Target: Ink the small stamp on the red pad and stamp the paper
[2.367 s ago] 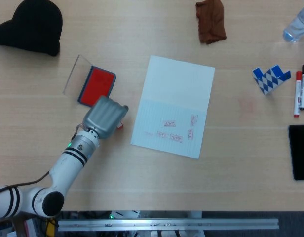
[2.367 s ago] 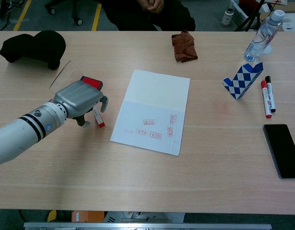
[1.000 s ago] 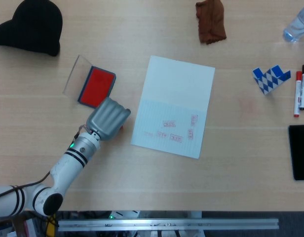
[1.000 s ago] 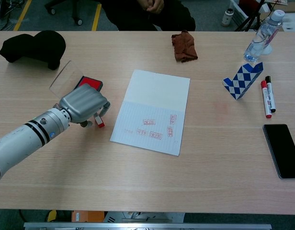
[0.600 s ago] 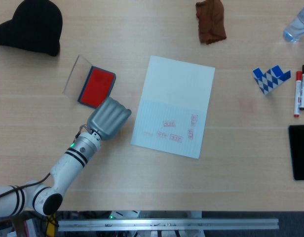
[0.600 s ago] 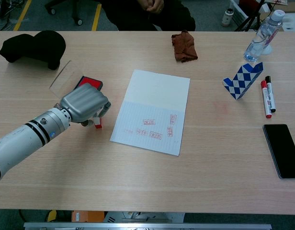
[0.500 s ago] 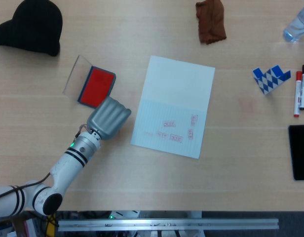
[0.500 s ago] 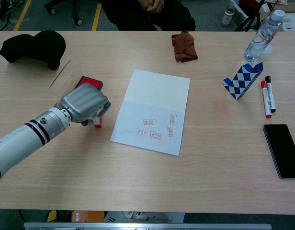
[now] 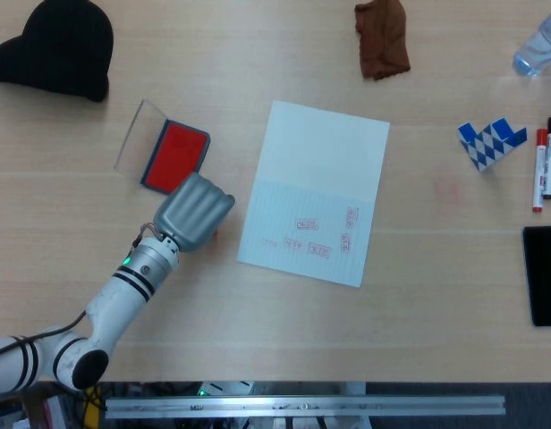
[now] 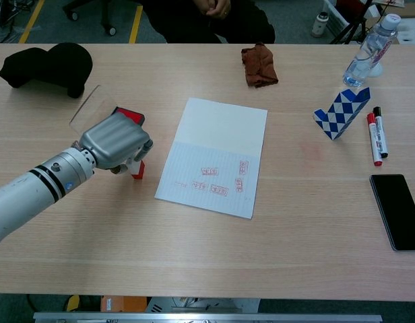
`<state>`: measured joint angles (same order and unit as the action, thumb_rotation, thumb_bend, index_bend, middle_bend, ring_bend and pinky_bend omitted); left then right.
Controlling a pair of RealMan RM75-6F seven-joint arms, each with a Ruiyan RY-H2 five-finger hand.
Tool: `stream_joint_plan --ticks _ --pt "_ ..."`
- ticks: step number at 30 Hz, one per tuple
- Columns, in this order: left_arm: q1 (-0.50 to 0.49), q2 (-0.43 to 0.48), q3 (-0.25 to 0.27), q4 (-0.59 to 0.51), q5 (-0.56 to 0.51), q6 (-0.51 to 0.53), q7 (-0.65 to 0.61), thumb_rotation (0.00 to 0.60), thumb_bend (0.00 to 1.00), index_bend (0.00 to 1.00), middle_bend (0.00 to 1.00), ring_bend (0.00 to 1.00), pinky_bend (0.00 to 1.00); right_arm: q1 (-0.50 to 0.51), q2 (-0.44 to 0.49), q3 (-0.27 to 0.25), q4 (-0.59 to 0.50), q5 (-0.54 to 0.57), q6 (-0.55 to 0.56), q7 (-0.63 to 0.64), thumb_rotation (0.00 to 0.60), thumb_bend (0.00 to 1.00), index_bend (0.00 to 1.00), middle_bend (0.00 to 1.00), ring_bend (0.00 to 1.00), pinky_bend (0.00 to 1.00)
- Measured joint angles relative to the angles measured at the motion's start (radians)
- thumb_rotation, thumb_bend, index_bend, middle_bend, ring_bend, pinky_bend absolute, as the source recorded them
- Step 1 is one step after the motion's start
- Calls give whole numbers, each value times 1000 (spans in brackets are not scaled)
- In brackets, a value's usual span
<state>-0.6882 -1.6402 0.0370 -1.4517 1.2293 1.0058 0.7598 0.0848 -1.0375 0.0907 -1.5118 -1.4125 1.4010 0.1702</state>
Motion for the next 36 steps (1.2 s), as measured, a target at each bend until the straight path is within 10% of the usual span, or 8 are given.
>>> stream_joint_plan --ticks 36 --pt "18 -42 -7 86 103 2 -80 600 184 641 985 996 1000 -4 9 -3 -9 -6 -1 -8 600 261 223 311 314 391"
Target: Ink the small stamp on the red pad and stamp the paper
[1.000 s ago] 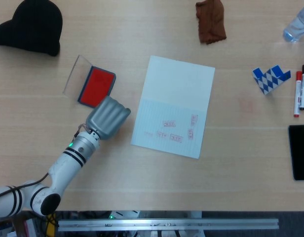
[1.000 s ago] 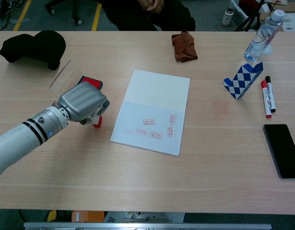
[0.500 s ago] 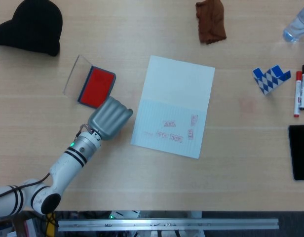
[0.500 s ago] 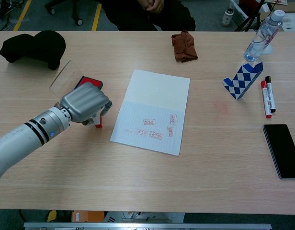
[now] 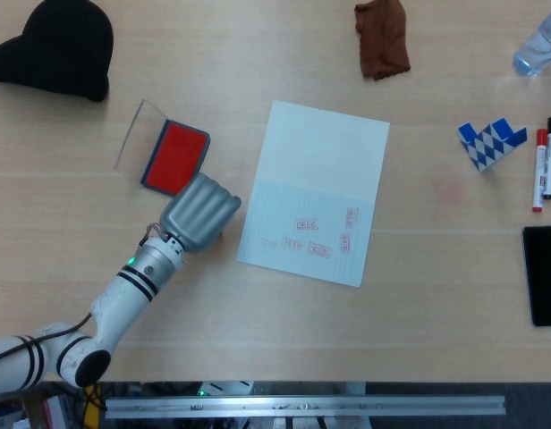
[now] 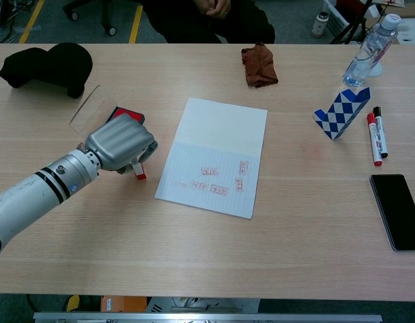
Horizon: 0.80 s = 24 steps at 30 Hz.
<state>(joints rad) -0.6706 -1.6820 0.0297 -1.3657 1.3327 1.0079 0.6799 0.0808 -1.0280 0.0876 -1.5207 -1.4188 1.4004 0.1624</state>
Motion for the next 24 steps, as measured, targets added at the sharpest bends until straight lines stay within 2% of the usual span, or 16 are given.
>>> stream_joint_plan --ticks 11,20,24 --pt "6 -9 -9 6 8 -4 -11 600 190 577 985 996 1000 0 1 -1 2 1 -4 3 600 263 223 311 314 391" --pt "8 -10 -16 1 -10 -15 4 600 330 588 988 996 1000 -3 2 -2 5 1 -1 6 600 264 223 311 314 391" --pt "10 -15 -19 4 -12 -16 5 600 338 596 989 996 1000 -4 2 -2 5 0 -1 7 600 263 224 311 314 391"
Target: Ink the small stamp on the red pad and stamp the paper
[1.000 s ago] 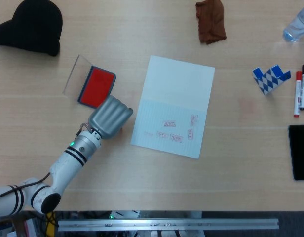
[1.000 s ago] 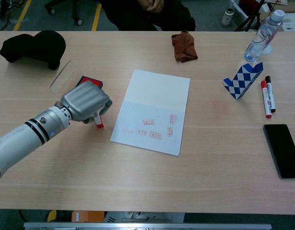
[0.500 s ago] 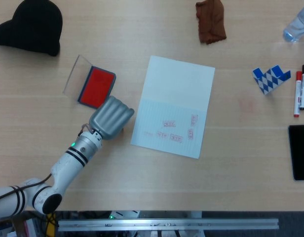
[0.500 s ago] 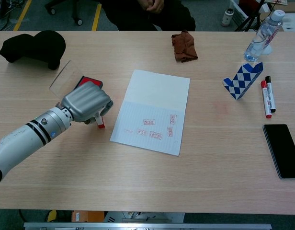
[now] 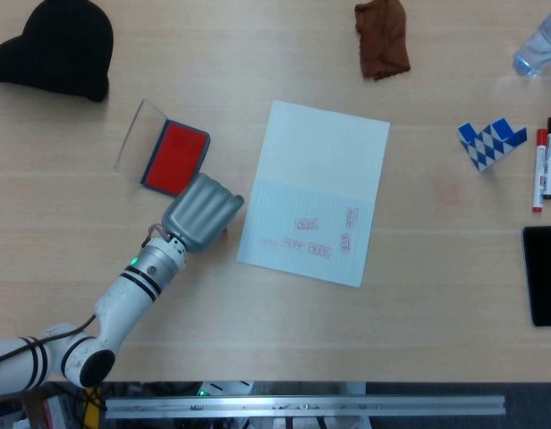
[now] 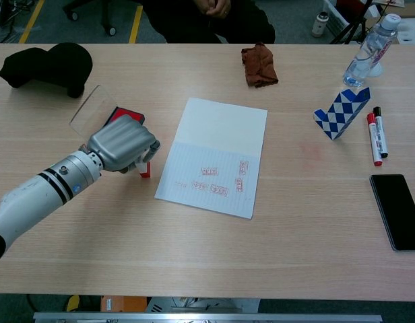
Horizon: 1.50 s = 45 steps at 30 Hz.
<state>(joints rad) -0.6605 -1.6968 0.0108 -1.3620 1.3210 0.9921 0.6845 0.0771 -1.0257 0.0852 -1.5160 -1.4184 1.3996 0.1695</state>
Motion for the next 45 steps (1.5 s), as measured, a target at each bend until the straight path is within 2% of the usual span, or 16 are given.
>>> stream_joint_plan --ticks 19,28,45 --pt "-1 31 -15 -19 8 11 17 600 338 625 997 1000 1000 0 -1 1 3 -3 2 3 600 264 223 311 314 391" --pt "-13 91 -58 -35 -20 6 -10 600 339 626 997 1000 1000 6 -6 2 6 -7 -4 4 600 264 223 311 314 391" --pt "-60 79 -88 135 -70 -84 -89 600 339 636 997 1000 1000 3 -4 1 -4 -1 0 -10 600 263 223 311 314 391"
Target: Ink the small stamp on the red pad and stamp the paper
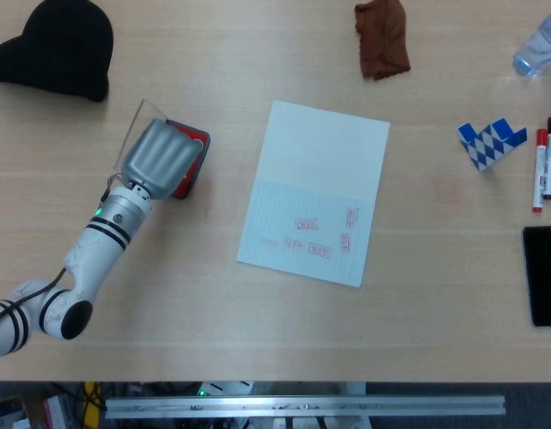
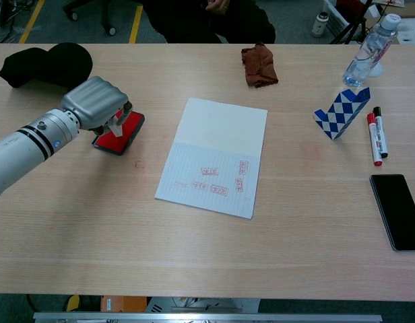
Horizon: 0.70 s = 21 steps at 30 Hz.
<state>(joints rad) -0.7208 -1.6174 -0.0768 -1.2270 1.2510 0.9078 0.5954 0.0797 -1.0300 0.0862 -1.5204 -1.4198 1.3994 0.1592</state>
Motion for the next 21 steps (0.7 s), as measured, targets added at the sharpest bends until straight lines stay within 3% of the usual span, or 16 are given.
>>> stream_joint_plan --ticks 21 --pt "-45 -57 -3 145 -13 -72 -64 600 339 654 994 1000 1000 -11 4 -1 -7 10 8 -10 600 264 223 311 315 391"
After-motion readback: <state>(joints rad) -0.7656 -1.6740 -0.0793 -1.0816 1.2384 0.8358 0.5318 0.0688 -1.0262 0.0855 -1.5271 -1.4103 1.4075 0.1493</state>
